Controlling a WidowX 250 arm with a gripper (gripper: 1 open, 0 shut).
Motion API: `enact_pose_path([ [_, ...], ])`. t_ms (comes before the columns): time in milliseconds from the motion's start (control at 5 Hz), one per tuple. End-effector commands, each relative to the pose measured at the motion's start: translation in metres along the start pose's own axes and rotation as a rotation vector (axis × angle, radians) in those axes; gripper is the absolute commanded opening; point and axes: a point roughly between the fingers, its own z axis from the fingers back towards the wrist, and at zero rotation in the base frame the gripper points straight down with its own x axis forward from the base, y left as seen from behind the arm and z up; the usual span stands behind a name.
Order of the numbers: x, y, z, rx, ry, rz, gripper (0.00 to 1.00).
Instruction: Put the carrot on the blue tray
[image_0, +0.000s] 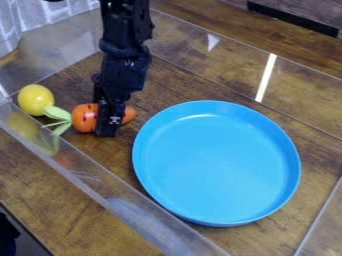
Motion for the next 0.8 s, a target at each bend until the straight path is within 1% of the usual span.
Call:
enact_pose_path([
  [0, 0.0112, -0.0061, 0.0032, 0.008, -0.015, -0.043, 0.0],
  [600, 0.0146, -0.0116, 0.0034, 0.001, -0.022, -0.061, 0.0],
])
